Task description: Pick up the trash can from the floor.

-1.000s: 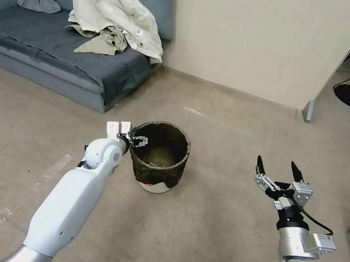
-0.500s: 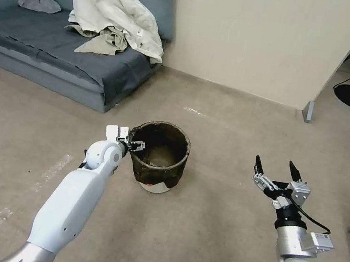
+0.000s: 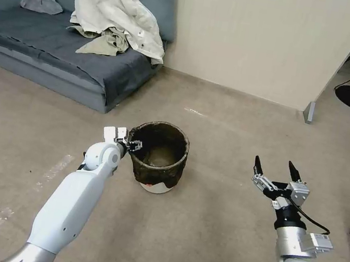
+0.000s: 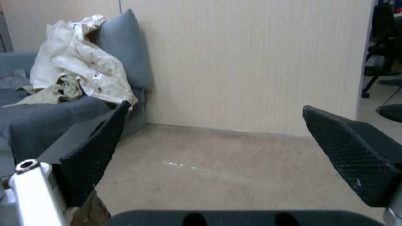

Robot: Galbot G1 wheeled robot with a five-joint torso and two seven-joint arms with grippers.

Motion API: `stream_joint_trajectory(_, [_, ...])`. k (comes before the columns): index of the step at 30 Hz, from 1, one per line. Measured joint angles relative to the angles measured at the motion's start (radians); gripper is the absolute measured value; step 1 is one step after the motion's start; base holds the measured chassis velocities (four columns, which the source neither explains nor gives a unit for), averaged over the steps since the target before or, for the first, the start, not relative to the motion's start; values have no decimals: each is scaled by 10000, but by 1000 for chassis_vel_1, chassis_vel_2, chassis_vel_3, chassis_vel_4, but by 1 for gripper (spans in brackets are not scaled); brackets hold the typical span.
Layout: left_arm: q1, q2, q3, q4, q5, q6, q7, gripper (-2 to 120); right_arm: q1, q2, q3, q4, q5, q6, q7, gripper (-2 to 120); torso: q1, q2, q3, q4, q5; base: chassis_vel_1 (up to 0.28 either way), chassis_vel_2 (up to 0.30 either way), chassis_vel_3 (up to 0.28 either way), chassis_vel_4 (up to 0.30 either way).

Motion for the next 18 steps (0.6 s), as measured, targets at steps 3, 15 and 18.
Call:
stream_joint_trajectory(3, [13, -2, -11, -34, -12, 0, -10, 45, -3, -4, 0, 0, -1, 7, 0, 100, 0, 0, 1, -1, -2, 0, 0, 0, 0])
stream_joint_trajectory(15, [86, -2, -212, -370, -321, 36, -134, 3, 16, -35, -10, 0, -3, 17, 0, 100, 1, -2, 5, -4, -11, 0, 0, 0, 0])
stream_joint_trajectory(18, [139, 25, -321, -658, -441, 39, -236, 1, 15, -39, -15, -2, -5, 17, 2, 100, 1, -2, 5, -4, -9, 0, 0, 0, 0])
